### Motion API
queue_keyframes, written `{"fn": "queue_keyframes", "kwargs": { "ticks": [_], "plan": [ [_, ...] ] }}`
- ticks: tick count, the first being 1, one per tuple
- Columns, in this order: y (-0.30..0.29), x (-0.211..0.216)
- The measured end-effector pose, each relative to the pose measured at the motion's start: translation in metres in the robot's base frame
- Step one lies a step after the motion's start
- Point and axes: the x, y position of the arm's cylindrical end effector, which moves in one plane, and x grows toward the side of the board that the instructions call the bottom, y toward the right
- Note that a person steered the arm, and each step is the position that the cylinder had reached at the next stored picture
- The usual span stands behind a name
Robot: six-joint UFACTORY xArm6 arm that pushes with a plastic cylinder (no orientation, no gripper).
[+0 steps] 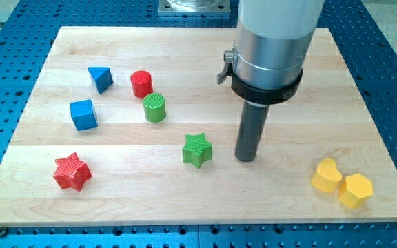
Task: Move the green star diagonally top right to the red star
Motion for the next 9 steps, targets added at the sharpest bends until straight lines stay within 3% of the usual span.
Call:
{"fn": "queue_keyframes", "kwargs": {
  "ticks": [5, 6, 9],
  "plan": [
    [0.113, -0.046],
    [0.096, -0.069],
    [-0.127, -0.132]
  ]
}}
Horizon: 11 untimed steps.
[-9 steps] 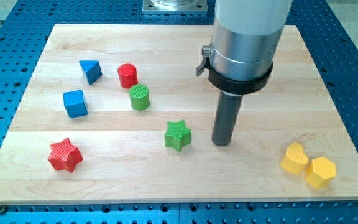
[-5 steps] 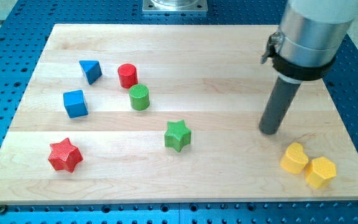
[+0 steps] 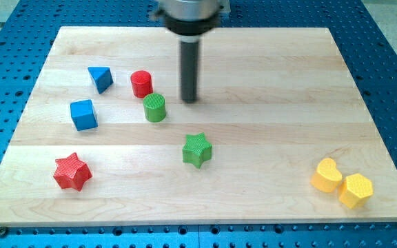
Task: Move the green star diagonally top right to the red star
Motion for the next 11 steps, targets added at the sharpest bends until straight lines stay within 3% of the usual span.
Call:
{"fn": "queue_keyframes", "kwargs": {
  "ticks": [1, 3, 6, 8, 9, 10, 11],
  "plan": [
    [-0.056, 0.015],
    [-0.059, -0.014],
    [-0.1, -0.003],
    [-0.08, -0.004],
    [0.007, -0.002],
    [0.059, 0.03],
    [0.017, 0.048]
  ]
}}
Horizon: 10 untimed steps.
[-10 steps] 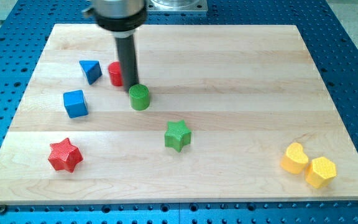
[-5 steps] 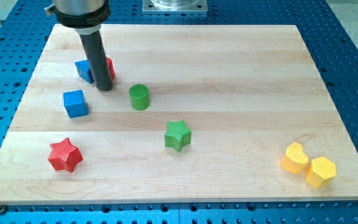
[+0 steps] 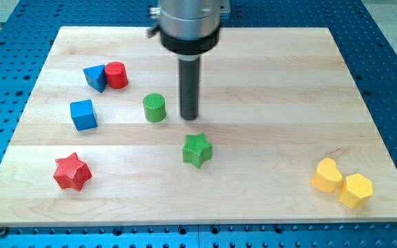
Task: Move the green star diagonally top right to the red star
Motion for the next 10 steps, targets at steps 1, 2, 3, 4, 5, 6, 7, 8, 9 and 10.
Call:
{"fn": "queue_keyframes", "kwargs": {
  "ticks": [1, 2, 3, 4, 5, 6, 7, 8, 9, 10],
  "plan": [
    [-0.028, 0.0],
    [-0.027, 0.02],
    [0.008, 0.044],
    [0.051, 0.078],
    [0.092, 0.082],
    [0.093, 0.079],
    [0.093, 0.104],
    [0.092, 0.126],
    [0.018, 0.091],
    [0.018, 0.132]
  ]
}}
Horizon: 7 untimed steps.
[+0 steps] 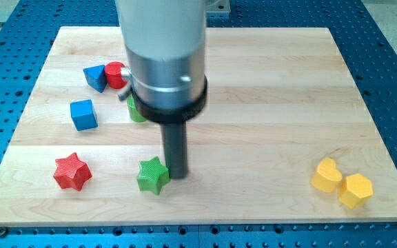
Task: Move the green star diagonally top right to the red star
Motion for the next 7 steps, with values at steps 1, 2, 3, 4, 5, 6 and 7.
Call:
{"fn": "queue_keyframes", "kwargs": {
  "ticks": [1, 2, 3, 4, 5, 6, 7],
  "plan": [
    [0.035, 0.045],
    [-0.095, 0.033],
    [-0.084, -0.015],
    [-0.08, -0.003],
    [-0.051, 0.034],
    [-0.003, 0.011],
    [0.027, -0.019]
  ]
}}
